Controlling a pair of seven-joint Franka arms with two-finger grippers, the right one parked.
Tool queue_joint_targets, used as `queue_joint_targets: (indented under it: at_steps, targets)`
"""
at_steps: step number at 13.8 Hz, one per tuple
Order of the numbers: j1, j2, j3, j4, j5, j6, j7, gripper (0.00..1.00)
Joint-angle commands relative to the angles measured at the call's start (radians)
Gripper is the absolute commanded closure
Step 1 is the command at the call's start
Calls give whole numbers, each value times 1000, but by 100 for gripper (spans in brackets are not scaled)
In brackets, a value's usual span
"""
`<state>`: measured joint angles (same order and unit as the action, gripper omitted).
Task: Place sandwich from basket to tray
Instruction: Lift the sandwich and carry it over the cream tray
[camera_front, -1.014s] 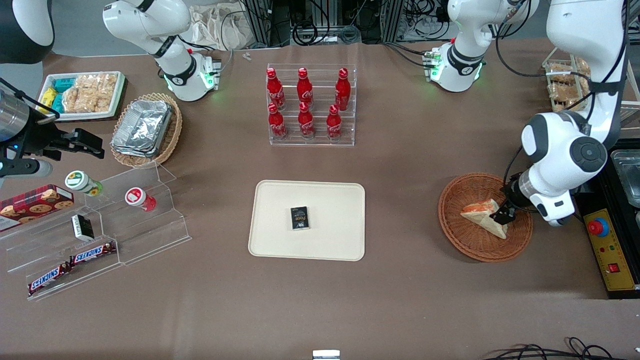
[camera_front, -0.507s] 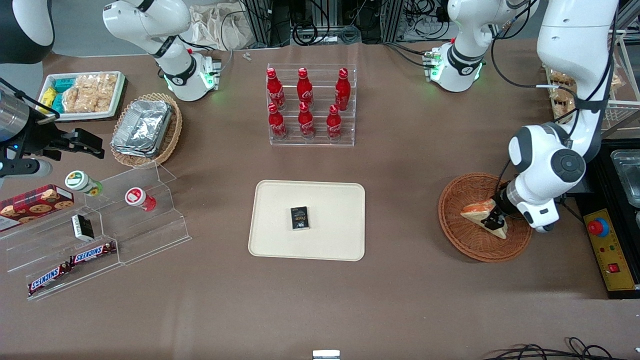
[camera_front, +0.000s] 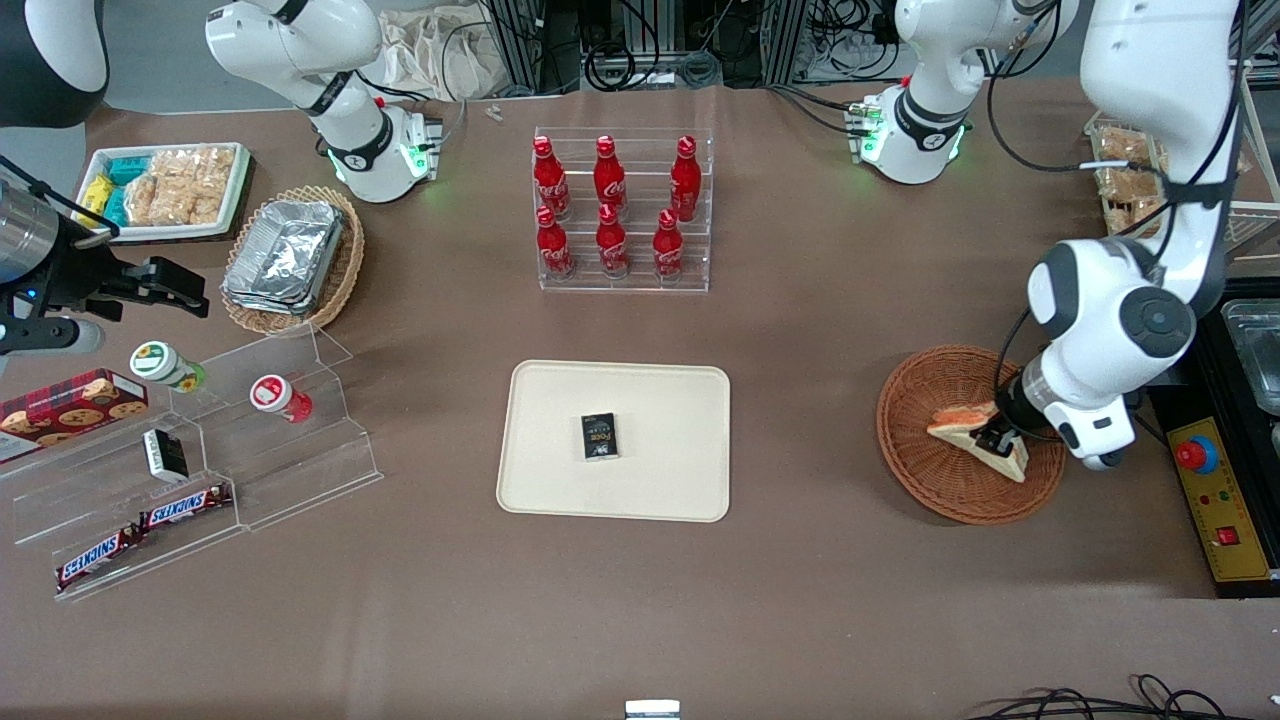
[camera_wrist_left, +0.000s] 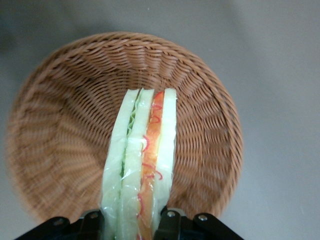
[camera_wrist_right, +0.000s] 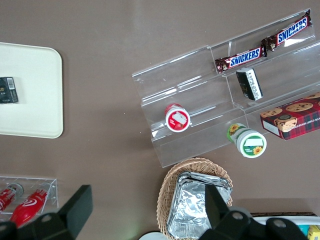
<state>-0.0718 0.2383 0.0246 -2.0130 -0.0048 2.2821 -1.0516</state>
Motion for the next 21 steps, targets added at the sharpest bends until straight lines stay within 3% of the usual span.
queue_joint_targets:
  at_steps: [1,5,7,11,14,17,18,19,21]
  targets:
    - [-29,-96,-55,77,0,-207,109,100]
    - [-63,-42,-303,167,6,-277,191,100]
    - [-118,45,-382,224,57,-248,191,100]
    - [-268,220,-391,264,114,1,191,100]
    - [-283,332,-390,270,293,106,177,95]
    - [-284,386,-387,281,328,160,176,88]
    - [-283,407,-385,304,328,160,174,62]
    - [-286,435,-385,325,328,160,174,1]
    - [-286,447,-385,338,330,160,177,0]
